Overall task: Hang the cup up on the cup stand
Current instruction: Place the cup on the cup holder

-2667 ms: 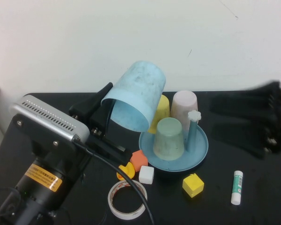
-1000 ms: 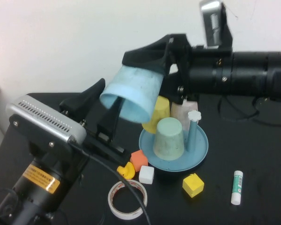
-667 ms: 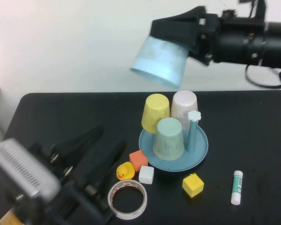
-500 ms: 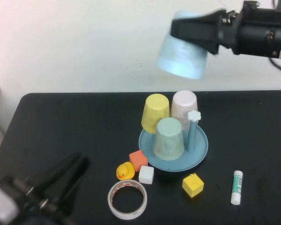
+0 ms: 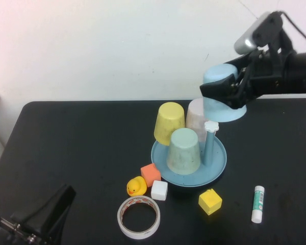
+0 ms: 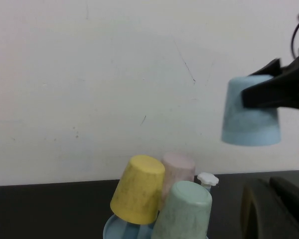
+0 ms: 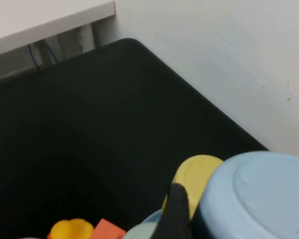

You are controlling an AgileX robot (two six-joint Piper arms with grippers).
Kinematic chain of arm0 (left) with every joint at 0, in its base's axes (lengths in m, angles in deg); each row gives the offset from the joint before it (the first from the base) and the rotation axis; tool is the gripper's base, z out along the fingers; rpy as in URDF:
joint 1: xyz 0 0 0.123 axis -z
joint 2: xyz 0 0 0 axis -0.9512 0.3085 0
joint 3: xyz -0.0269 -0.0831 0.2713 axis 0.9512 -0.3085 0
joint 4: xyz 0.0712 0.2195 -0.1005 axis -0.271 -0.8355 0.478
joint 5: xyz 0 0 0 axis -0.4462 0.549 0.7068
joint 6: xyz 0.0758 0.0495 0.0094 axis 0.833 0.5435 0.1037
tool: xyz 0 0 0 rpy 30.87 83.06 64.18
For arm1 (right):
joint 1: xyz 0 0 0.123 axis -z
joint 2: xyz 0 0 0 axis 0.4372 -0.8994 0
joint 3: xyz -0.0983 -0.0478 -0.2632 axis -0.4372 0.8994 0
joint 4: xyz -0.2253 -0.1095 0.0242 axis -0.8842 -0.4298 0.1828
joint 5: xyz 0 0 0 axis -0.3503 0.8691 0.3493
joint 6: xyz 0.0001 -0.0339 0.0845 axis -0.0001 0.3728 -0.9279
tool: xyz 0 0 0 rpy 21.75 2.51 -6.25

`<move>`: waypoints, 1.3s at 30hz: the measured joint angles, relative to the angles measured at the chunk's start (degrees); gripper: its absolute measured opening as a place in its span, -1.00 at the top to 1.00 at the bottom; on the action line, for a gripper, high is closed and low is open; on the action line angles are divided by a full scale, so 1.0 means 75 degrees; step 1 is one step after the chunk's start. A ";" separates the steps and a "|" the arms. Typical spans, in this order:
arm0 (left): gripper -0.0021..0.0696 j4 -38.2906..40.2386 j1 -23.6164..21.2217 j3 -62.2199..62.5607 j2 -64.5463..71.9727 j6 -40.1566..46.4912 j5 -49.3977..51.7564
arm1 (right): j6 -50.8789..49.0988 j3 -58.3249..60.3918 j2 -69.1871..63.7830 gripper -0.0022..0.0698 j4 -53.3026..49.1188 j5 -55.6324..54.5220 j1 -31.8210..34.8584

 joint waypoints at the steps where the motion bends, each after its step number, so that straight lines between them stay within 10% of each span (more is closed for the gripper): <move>1: 0.94 -0.0005 0.0000 0.0000 0.0000 0.0000 0.0000 | 0.0189 0.0000 -0.0128 -0.67 0.0229 -0.0038 0.0000; 39: 0.94 -0.0117 0.0000 0.0000 0.0000 0.0016 0.0224 | 0.3256 0.0144 -0.2394 -0.70 0.2858 0.0081 0.0000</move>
